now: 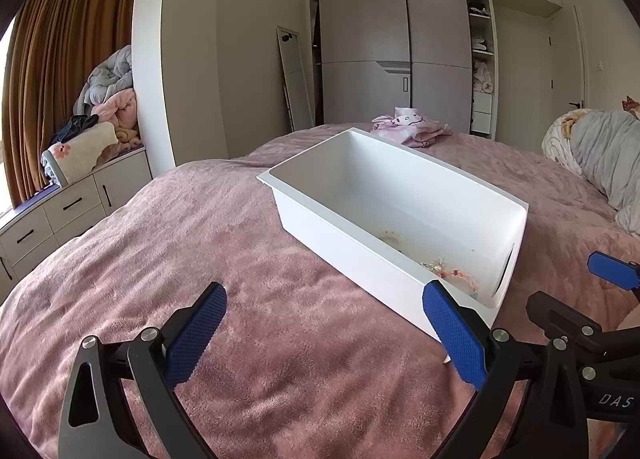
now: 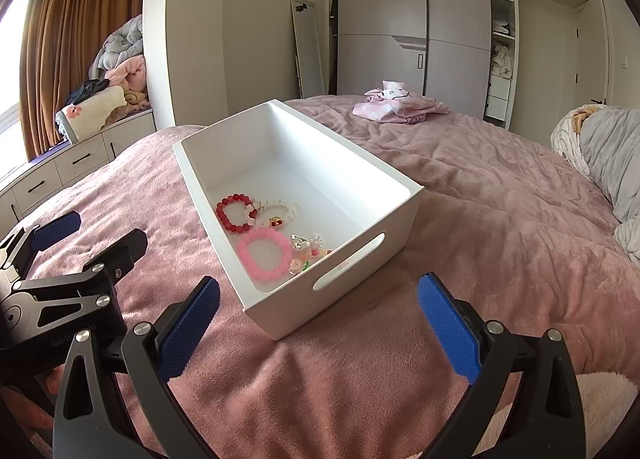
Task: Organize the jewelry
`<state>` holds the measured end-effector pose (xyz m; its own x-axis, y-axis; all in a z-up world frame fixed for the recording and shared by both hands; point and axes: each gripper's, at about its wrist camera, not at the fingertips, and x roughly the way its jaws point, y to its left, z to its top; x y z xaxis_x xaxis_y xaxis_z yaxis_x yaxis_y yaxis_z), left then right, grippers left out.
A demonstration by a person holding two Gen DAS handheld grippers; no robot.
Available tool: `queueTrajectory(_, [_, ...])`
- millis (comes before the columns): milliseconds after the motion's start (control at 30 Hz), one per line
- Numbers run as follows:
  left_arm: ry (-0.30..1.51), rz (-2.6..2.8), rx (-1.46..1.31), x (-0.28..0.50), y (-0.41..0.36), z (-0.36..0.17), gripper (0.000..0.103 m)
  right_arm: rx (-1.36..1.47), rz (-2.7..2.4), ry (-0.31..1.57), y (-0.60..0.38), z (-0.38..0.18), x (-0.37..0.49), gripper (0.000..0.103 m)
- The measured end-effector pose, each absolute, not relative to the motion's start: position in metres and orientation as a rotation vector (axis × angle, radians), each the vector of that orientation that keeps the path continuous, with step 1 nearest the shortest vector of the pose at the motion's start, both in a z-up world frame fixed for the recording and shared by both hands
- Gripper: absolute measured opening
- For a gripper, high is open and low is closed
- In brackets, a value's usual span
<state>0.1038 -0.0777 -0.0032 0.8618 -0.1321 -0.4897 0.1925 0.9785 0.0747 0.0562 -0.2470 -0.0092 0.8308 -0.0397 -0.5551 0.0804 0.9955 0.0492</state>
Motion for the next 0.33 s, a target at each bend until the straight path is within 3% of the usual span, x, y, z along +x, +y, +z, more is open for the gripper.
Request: queueTrajectory(333, [0.52,-0.152,0.135,0.1062,-0.0787,-0.0045,0.099,0.071,-0.065,0.587,-0.2473,-0.0099,0.0563,0.098])
